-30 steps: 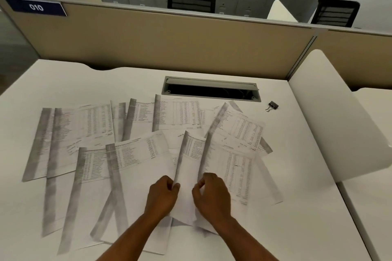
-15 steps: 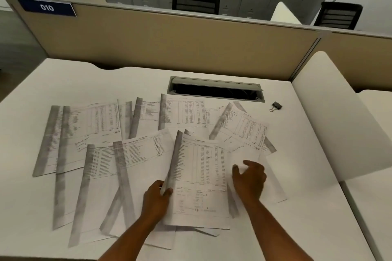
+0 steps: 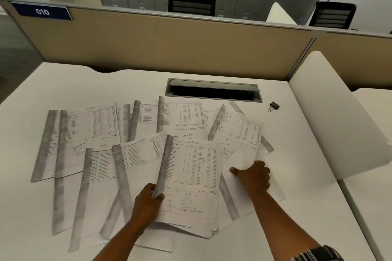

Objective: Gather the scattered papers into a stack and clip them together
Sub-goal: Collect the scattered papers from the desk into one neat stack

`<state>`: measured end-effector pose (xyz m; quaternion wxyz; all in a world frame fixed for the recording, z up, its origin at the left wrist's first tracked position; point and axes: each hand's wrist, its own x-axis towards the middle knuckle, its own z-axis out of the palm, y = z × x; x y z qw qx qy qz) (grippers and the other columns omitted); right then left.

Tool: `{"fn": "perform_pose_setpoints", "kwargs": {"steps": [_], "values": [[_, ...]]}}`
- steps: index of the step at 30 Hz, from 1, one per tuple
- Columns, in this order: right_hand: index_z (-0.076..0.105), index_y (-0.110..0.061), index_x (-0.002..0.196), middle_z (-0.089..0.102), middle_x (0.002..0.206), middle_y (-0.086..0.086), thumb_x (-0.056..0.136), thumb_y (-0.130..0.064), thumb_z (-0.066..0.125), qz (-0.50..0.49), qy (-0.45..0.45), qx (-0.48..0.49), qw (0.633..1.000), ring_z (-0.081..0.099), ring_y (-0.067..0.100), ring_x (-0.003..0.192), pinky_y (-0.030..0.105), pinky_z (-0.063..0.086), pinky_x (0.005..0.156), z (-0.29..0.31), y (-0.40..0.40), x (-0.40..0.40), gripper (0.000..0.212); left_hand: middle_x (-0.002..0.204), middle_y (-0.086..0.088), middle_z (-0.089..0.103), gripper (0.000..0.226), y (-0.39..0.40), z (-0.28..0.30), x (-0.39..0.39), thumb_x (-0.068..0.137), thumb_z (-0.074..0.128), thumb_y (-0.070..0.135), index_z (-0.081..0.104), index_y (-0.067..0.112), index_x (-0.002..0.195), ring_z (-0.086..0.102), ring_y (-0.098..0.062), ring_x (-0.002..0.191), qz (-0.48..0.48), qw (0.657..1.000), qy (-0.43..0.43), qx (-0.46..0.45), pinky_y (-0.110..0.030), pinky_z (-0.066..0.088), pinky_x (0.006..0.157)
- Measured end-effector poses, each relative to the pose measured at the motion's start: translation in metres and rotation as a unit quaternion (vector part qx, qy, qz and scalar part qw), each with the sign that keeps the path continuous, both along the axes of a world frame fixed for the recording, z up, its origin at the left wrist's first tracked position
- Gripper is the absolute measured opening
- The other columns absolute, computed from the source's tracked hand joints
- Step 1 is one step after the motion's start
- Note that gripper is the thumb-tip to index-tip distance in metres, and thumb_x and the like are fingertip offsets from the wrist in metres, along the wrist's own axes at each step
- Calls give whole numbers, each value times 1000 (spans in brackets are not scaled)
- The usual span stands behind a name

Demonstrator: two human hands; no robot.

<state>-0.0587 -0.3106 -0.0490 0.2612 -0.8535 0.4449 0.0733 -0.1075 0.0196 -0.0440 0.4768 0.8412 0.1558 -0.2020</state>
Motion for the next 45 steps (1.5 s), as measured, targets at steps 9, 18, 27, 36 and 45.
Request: {"fn": "perform_pose_setpoints", "kwargs": {"steps": [9,18,27,36,45], "values": [[64,-4,114,70,112,15,92,-9,71,-123,-250,252,927,72,29,73,36,63,61,12,0,-14,24,123,4,56,28,9,5,4,101,48,19,41,26,127,58,-22,112,28,998,16,-49,-44,51,97],[60,-11,136,69,121,9,94,3,66,-138,-366,400,829,68,28,104,30,64,69,19,19,-61,45,136,2,55,41,4,8,7,101,48,29,37,25,141,51,-29,125,117,981,46,-145,-58,44,102],[70,-3,108,75,101,18,95,-4,68,-8,-269,417,868,75,24,84,32,62,68,26,61,-85,13,145,5,47,47,-19,8,20,101,49,22,31,32,144,50,-25,130,87,975,21,-204,-53,43,107],[63,-11,128,75,120,8,67,-1,84,139,-175,556,801,69,27,114,37,59,88,31,54,-78,65,136,6,51,56,-20,21,27,96,55,5,32,35,136,53,-22,123,82,974,-11,-212,-53,48,101],[66,-19,132,71,124,15,89,-48,70,117,-159,608,769,70,30,100,41,56,80,73,59,-17,52,135,20,42,65,-10,28,32,96,55,10,20,39,142,40,-9,126,-6,988,-79,-130,-46,38,109]]}}
